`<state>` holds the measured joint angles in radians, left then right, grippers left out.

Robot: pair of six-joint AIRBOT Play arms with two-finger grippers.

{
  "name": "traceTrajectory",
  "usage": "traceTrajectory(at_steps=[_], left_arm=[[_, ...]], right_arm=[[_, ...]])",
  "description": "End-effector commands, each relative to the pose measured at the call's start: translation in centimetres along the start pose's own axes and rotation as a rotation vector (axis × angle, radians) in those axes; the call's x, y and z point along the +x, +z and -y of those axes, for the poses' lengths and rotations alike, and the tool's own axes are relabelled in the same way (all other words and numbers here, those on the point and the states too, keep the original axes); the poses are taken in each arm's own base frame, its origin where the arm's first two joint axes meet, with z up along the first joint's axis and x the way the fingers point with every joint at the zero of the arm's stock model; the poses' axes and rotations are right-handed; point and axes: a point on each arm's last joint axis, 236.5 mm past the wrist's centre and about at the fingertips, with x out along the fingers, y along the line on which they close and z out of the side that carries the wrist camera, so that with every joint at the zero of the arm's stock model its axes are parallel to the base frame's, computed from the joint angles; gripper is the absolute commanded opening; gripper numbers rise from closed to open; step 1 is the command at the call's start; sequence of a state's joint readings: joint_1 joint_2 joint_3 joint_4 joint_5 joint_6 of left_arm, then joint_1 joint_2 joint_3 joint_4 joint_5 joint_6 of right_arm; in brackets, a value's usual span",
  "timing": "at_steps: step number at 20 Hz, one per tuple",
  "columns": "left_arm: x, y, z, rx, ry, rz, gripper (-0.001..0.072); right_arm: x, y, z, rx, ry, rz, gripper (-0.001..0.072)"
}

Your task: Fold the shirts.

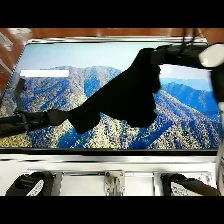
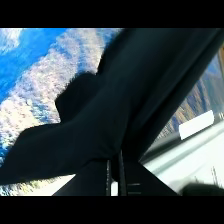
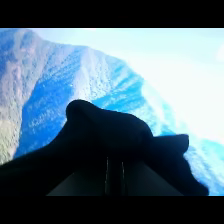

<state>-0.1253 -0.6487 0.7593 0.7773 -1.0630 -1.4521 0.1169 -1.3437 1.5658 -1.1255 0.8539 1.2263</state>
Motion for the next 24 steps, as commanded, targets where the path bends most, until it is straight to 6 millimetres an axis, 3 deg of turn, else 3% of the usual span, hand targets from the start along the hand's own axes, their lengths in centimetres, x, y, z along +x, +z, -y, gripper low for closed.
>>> traceTrajectory(at_steps=[1,4,6,7,8,10,12,14,16,18,21,24], left_arm=[[2.3,-1.4,-3.6,-0.101,0.036,0.027,0.0042],[3.1,-1.5,-5.3,-0.137,0.063,0.064,0.0042],[3.3,-1.2,-5.8,-0.154,0.067,0.088,0.0042],[3.3,-1.1,-5.9,-0.155,0.069,0.096,0.0042],[3.3,-0.9,-5.9,-0.155,0.071,0.105,0.0042],[3.3,-0.7,-5.9,-0.159,0.066,0.112,0.0042],[3.3,-0.6,-5.9,-0.16,0.067,0.115,0.0043],[3.3,-0.7,-5.9,-0.16,0.067,0.115,0.0042],[3.3,-0.7,-5.9,-0.16,0.067,0.115,0.0042],[3.3,-0.7,-5.9,-0.159,0.066,0.114,0.0042],[3.3,-0.7,-5.9,-0.16,0.067,0.115,0.0042],[3.3,-0.7,-5.9,-0.16,0.066,0.115,0.0043]], right_arm=[[9.1,-5.1,1.6,0.26,0.054,-0.087,0.0067],[12.4,-11.5,0.8,0.37,0.108,-0.279,0.0092],[12.1,-13.4,1.9,0.328,0.077,-0.348,0.0099],[11.0,-14.3,3.4,0.293,0.042,-0.392,0.0359],[9.6,-15.0,5.0,0.271,0.009,-0.439,0.0704],[5.3,-17.0,8.4,0.28,-0.048,-0.555,0.0696],[0.2,-20.3,10.3,0.376,-0.046,-0.726,0.0695],[-3.4,-23.9,9.6,0.527,0.048,-0.879,0.0695],[-5.1,-28.1,7.5,0.67,0.148,-0.998,0.0695],[-4.5,-32.1,4.9,0.776,0.184,-1.052,0.0695],[-1.4,-36.3,1.8,0.823,0.17,-1.032,0.0696],[1.1,-37.1,1.4,0.813,0.09,-0.975,0.0695]])
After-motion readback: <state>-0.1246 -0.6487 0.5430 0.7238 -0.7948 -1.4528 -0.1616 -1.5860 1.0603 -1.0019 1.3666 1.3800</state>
